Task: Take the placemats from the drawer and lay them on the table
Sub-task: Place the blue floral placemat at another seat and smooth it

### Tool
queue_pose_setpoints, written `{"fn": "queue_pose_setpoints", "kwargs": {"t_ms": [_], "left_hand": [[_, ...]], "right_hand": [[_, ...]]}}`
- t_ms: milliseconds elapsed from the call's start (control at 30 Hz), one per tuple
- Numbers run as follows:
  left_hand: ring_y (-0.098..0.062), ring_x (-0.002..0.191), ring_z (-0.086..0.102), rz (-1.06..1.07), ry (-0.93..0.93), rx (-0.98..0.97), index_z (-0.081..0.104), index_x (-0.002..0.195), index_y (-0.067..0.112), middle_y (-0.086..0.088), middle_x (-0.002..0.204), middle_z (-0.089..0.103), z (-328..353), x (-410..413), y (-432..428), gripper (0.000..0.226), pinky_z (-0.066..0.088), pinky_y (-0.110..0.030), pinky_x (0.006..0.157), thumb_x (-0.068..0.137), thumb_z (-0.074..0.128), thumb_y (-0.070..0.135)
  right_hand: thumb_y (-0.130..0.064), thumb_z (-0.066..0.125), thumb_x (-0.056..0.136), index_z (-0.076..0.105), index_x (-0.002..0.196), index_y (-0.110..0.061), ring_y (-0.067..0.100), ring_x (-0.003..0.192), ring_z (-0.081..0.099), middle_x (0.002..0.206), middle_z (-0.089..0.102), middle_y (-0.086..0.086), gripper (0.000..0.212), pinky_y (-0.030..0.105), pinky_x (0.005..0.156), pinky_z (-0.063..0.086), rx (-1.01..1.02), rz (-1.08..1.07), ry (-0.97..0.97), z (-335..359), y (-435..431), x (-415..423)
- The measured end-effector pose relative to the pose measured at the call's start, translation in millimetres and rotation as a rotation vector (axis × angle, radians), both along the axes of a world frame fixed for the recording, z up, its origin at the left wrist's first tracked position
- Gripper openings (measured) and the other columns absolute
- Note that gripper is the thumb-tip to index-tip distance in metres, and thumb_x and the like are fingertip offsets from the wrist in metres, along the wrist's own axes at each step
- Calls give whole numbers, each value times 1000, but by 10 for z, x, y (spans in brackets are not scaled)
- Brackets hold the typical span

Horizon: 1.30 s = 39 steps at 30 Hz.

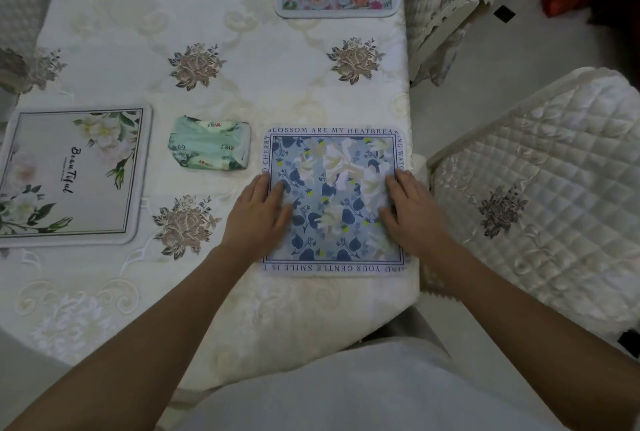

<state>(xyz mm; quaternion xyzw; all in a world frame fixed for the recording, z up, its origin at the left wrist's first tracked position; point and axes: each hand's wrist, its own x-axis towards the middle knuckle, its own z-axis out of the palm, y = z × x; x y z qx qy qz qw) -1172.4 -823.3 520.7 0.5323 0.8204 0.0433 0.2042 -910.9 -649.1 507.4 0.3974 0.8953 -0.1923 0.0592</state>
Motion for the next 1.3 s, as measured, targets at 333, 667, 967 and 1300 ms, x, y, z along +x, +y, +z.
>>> {"fn": "queue_pose_setpoints", "kwargs": {"t_ms": [333, 667, 967, 1300], "left_hand": [[-29, 152, 13, 28, 24, 4, 29, 156, 16, -15, 165, 18, -117, -376, 872, 65, 15, -43, 122, 104, 25, 53], [-30, 154, 3, -83, 34, -34, 24, 158, 19, -10, 167, 11, -144, -115, 1113, 66, 9, -47, 124, 103, 24, 55], [-26, 152, 14, -117, 51, 1, 30, 155, 20, -9, 166, 19, -126, -230, 1014, 62, 14, -44, 122, 104, 22, 53], [-28, 150, 19, 33, 32, -1, 33, 154, 11, -13, 163, 24, -109, -395, 318, 70, 13, -39, 122, 103, 23, 57]], "right_hand": [[-37, 40, 102, 21, 156, -7, 28, 151, 13, 164, 17, 14, 64, 41, 124, 10, 12, -13, 11, -37, 756, -572], [-35, 39, 104, 26, 155, -8, 27, 152, 10, 164, 18, 10, 60, 42, 123, 9, -2, 158, 64, -10, 486, -1059], [-28, 47, 101, 39, 150, -9, 28, 148, 25, 159, 31, 10, 54, 44, 121, 19, 19, 168, 71, 11, 596, -994], [-32, 47, 101, 30, 153, -4, 30, 148, 23, 161, 25, 17, 61, 41, 121, 19, 43, 57, -4, 28, 549, -296]]}}
